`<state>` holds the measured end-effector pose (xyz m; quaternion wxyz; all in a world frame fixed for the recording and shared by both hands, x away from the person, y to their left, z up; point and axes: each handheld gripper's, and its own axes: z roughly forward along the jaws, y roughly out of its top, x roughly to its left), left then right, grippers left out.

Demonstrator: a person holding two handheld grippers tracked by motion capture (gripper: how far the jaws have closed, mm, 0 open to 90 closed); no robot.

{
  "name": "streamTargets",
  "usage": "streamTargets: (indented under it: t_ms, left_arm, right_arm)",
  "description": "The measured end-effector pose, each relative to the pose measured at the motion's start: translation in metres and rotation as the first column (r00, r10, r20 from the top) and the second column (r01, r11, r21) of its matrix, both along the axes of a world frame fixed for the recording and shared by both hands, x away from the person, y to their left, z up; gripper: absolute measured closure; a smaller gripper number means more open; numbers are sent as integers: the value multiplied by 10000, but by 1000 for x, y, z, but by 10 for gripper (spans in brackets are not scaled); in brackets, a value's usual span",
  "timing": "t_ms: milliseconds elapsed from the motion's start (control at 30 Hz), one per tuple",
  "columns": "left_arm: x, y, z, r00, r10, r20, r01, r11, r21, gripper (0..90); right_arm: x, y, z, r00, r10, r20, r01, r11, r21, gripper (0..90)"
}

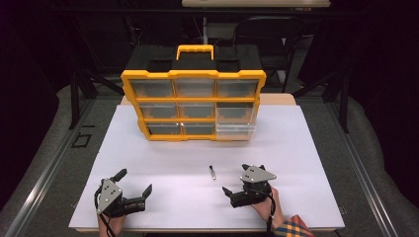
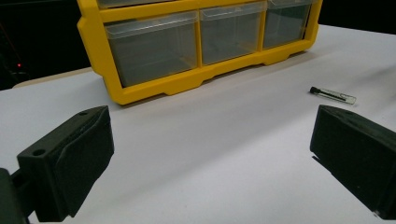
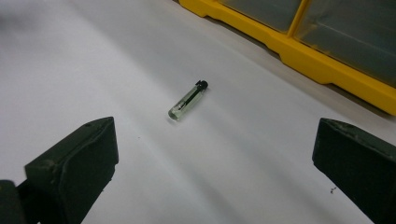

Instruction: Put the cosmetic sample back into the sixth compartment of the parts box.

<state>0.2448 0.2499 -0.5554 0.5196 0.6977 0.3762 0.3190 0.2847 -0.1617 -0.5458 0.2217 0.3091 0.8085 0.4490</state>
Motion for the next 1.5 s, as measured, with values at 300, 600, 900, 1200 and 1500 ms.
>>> streamTargets:
  t_ms: [300,600,900,1200,1500]
  left_arm:
    - [0,0,0,10000,41,14,-41,10000,-33,0]
    - [0,2,0,10000,66,21,-66,10000,-24,0]
    - [-1,2,0,10000,90,17,-90,9999,-49,0]
    - [-1,2,1,10000,82,30,-81,10000,-55,0]
    - [-1,2,0,10000,92,-19,-92,9999,-136,0]
  right_arm:
    - [3,8,-1,9996,93,-267,-95,9999,-87,0]
    - [7,19,-4,9984,161,-545,-176,9995,-266,0]
    - [13,31,-3,9972,131,-738,-162,9990,-417,10]
    - [19,44,-2,9965,98,-834,-141,9986,-511,73]
    - [25,60,-4,9930,-424,-1103,361,9976,-587,184]
